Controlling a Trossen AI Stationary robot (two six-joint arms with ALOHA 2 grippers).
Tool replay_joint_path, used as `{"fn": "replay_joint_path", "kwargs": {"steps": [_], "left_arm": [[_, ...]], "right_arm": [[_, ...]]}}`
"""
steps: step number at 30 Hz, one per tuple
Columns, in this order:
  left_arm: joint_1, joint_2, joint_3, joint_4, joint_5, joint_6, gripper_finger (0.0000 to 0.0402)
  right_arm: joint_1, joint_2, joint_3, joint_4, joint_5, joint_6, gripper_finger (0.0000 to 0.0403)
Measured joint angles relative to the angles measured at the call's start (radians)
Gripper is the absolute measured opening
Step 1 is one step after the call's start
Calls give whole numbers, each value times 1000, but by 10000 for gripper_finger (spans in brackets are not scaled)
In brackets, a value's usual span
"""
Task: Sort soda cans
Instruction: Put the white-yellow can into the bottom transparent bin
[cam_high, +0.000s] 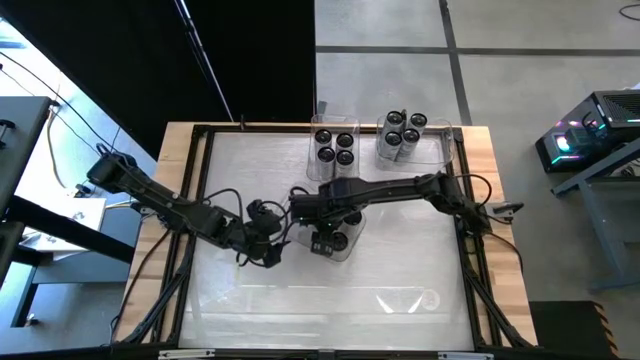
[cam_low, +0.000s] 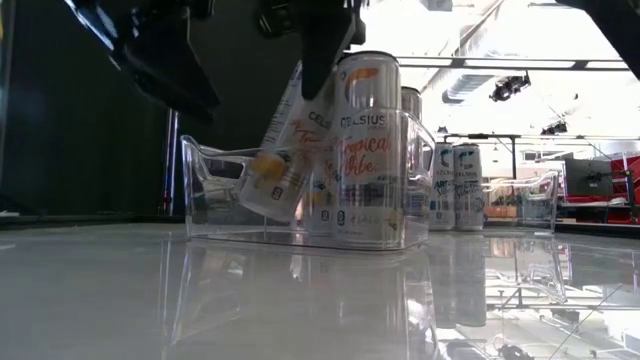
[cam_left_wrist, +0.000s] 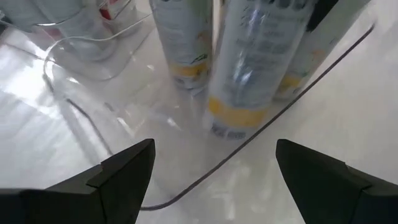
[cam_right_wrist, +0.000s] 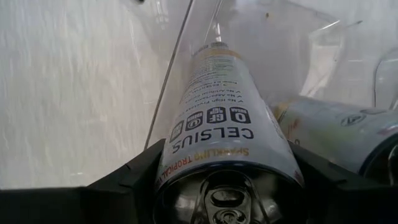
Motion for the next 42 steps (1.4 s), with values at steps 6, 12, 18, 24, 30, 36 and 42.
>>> {"fn": "replay_joint_path", "kwargs": {"steps": [6,12,18,24,30,36,42], "left_arm": [[37,11,0,76,68,0,328],[62,32,0,89,72,42,328],[66,35,0,118,48,76,328],[66,42,0,127,27,99,328],[67,82,1,150,13,135,328],[79,127,1,165,9,157,328],[94,165,1,212,20,200,328]], "right_arm": [[2,10,0,14,-19,10,236],[2,13,0,21,-28,8,236],[3,13,0,21,-39,0,236],[3,13,0,18,-44,0,236],[6,12,11,7,-45,-1,236],[6,12,12,5,-46,-1,236],[5,11,12,-4,-53,0,236]]}}
